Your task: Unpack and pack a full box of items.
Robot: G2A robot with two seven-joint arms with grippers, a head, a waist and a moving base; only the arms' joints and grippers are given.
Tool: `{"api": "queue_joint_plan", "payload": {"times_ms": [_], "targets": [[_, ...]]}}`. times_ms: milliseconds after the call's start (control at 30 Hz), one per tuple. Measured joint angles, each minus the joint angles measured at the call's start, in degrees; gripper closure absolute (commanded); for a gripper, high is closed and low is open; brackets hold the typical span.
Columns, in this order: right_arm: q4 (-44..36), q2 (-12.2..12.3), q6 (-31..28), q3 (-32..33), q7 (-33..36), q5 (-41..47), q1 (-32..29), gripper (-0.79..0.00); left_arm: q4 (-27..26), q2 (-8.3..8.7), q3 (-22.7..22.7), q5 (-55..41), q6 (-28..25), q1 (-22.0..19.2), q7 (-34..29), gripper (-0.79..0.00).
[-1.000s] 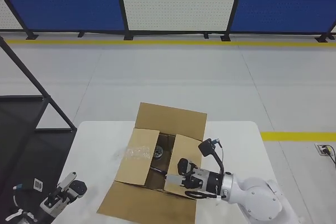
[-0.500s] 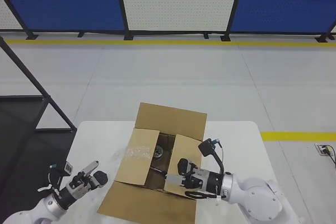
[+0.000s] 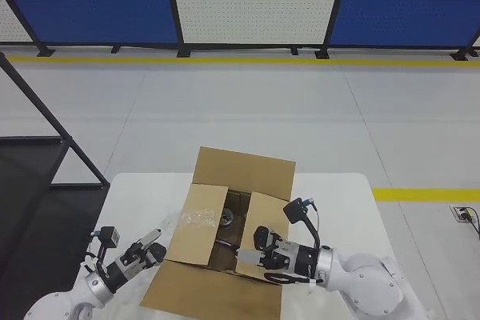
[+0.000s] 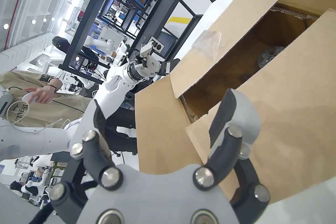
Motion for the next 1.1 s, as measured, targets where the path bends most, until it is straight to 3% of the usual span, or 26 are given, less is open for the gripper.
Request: {"api": "queue_joint_plan", "payload": {"times_ms": [433,733,967,1100], "targets": [[-1.2,0.21,-1.13,-0.22,-0.15,-0.8,-1.17,-0.785,-2.58,0.29,1.79,0.48,-0.92,2.34,0.68,-0.785],[-1.54,0.47,-1.6,-0.48,0.32,0.24,-1.57,-0.785,-1.03,-0.02,-5.66,-14.7,0.17,5.68,10.11,-0.785],[4.95,-1.84,6.87,-8.24,-6.16,6.15,5.27,-0.785,-0.04,-0.92,-8.56,-25.97,1.59,7.72,22.41,-0.785],[7.04,-2.46,10.04,-10.32,-6.79,7.76,7.55,-0.785,-0.71,-0.98,-8.57,-26.28,2.01,8.13,23.64,-0.785]]}}
